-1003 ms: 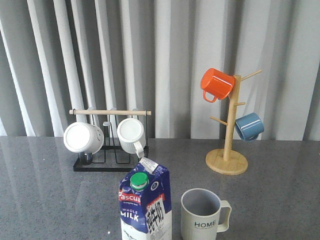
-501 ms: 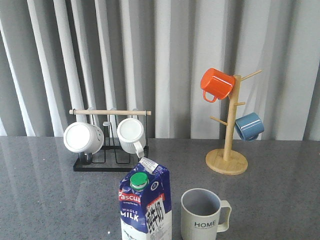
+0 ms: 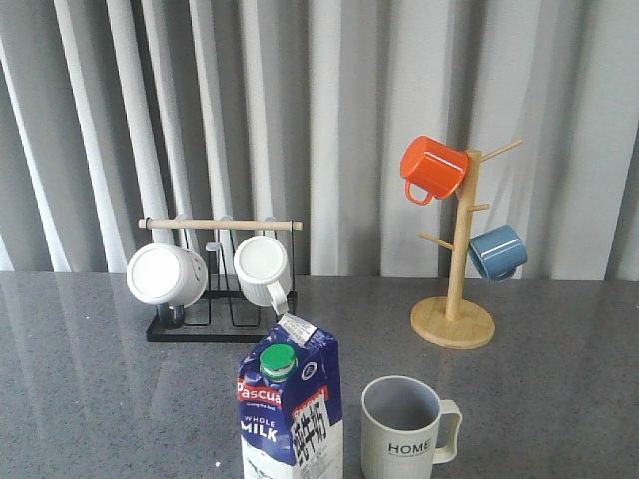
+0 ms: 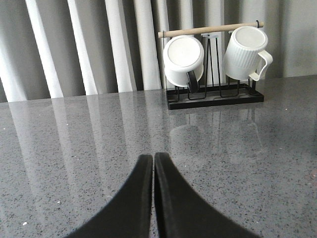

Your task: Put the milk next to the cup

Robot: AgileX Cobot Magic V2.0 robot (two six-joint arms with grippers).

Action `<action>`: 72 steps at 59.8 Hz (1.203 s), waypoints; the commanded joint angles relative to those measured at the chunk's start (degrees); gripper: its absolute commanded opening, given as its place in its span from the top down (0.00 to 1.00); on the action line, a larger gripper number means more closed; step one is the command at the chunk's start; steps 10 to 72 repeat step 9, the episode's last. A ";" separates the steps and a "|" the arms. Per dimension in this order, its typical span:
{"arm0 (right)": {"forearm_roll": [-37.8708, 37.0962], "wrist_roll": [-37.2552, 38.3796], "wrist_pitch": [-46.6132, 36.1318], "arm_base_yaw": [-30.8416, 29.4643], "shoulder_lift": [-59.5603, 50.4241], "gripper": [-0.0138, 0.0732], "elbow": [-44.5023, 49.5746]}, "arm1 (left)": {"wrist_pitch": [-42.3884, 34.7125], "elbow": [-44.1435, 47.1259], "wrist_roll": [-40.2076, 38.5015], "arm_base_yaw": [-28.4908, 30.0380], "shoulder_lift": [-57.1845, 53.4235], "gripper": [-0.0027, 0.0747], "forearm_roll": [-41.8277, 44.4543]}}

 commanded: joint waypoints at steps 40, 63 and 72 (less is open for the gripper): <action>-0.17 -0.07 -4.33 -0.45 -0.67 0.85 0.57 | -4.03 -1.15 -0.32 0.04 -0.61 0.97 -0.58; -0.17 -0.07 -4.33 -0.45 -0.67 0.85 0.57 | -4.03 -1.15 -0.32 0.04 -0.61 0.97 -0.58; -0.17 -0.07 -4.33 -0.45 -0.67 0.85 0.57 | -4.03 -1.15 -0.32 0.04 -0.61 0.97 -0.58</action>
